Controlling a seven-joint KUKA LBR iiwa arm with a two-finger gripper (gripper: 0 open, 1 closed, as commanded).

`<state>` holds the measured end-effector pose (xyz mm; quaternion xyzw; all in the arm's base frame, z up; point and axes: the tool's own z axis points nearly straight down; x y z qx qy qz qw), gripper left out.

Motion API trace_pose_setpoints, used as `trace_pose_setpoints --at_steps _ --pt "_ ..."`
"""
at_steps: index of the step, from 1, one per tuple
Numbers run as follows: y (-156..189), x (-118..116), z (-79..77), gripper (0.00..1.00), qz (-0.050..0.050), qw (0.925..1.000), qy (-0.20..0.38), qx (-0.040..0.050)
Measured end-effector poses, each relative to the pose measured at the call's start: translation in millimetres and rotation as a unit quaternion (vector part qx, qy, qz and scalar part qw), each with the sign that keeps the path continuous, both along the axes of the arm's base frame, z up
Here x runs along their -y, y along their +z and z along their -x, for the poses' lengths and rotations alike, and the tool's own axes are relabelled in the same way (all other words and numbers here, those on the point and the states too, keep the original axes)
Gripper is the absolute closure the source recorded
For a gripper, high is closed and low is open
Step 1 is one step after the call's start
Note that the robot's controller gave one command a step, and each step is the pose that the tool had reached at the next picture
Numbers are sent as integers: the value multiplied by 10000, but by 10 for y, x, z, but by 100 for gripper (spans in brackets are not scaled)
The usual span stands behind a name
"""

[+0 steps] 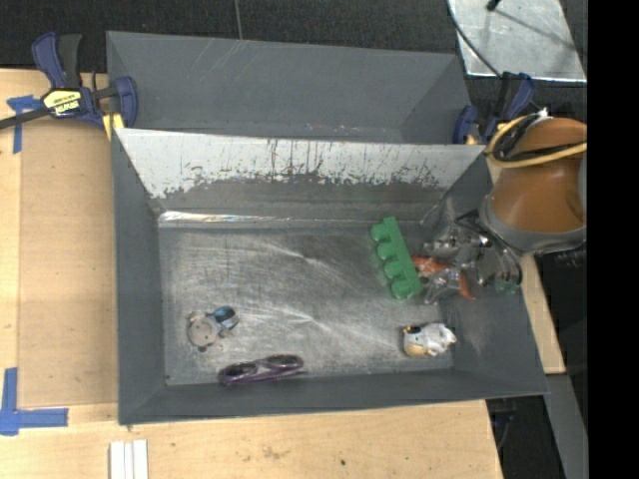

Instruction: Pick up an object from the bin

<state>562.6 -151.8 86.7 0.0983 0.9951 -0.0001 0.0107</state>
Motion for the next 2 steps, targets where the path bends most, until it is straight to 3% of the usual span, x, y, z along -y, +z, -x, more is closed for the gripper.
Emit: trace_pose_setpoints --at_steps 1,2 --pt "0 0 0 100 0 10000 -2 0" --pt "1559 -392 -182 100 -7 10000 -3 -79"
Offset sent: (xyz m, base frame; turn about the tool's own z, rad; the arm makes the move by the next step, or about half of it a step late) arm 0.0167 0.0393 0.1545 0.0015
